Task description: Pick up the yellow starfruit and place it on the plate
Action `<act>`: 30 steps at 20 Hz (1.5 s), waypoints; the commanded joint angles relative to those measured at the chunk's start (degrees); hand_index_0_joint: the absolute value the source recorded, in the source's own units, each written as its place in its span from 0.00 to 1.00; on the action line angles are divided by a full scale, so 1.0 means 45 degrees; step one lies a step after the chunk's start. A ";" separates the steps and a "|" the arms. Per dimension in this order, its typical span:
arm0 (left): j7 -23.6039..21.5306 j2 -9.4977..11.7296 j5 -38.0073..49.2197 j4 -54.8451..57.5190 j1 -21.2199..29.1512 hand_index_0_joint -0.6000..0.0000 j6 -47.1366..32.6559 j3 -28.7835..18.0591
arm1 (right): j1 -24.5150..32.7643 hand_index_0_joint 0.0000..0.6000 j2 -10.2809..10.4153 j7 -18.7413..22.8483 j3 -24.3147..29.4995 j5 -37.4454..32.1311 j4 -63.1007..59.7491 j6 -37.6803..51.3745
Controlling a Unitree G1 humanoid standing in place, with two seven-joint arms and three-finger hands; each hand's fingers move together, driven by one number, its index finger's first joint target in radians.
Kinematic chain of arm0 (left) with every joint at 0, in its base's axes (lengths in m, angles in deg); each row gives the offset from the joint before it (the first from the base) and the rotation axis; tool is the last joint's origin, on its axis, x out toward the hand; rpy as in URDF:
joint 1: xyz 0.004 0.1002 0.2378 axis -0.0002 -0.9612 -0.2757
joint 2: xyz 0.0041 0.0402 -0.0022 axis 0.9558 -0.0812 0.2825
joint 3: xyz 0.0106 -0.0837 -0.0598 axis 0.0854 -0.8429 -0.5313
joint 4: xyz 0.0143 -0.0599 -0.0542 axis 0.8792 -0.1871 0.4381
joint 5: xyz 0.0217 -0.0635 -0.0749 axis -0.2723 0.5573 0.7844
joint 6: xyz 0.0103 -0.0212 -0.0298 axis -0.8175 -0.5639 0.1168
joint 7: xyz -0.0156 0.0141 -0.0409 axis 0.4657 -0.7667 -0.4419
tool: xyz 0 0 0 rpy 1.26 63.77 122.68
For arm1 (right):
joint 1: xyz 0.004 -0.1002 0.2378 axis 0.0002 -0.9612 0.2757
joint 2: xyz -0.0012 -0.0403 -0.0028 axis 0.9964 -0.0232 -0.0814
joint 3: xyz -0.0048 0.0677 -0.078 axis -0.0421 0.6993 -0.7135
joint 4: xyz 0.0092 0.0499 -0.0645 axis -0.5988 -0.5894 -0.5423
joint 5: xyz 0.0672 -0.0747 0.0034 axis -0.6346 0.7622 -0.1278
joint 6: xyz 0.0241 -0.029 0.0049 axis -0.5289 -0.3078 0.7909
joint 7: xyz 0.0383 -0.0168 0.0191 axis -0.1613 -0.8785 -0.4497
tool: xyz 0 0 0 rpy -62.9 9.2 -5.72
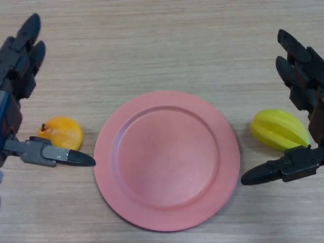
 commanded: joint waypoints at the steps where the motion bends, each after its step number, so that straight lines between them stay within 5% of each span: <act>1: -0.0019 0.0429 0.0453 0.0602 0.0231 1.00 -0.1398 -0.0724 | 0.0267 0.00 -0.0190 0.0483 0.0617 -0.0593 0.0890 0.1277; 9: -0.0314 0.0394 0.0583 0.0266 0.0424 1.00 -0.1782 -0.0512 | 0.0640 0.00 -0.0419 0.0575 0.0916 -0.0256 -0.0855 0.2499; 16: -0.0354 0.0401 0.0779 -0.0031 0.0392 1.00 -0.2067 -0.0549 | 0.2569 0.00 -0.1188 0.1395 0.1092 0.1384 -0.7473 0.7075; 23: -0.0179 0.0445 0.0840 0.0001 0.0061 1.00 -0.1851 -0.1028 | 0.3810 0.00 -0.1769 0.2481 0.1013 0.2660 -1.1729 0.8967; 26: -0.0291 0.0408 0.0678 -0.0003 0.0002 1.00 -0.1858 -0.1041 | 0.3892 0.67 -0.1825 0.2656 0.0964 0.2886 -1.2158 0.8984; 28: -0.0490 0.0379 0.0479 -0.0041 -0.0029 1.00 -0.1906 -0.1067 | 0.4153 1.00 -0.2097 0.3315 0.0883 0.4102 -1.3110 0.9473; 30: -0.0524 0.0395 0.0505 -0.0025 -0.0016 1.00 -0.1833 -0.1075 | 0.4187 1.00 -0.2166 0.3468 0.0874 0.4533 -1.3285 0.9544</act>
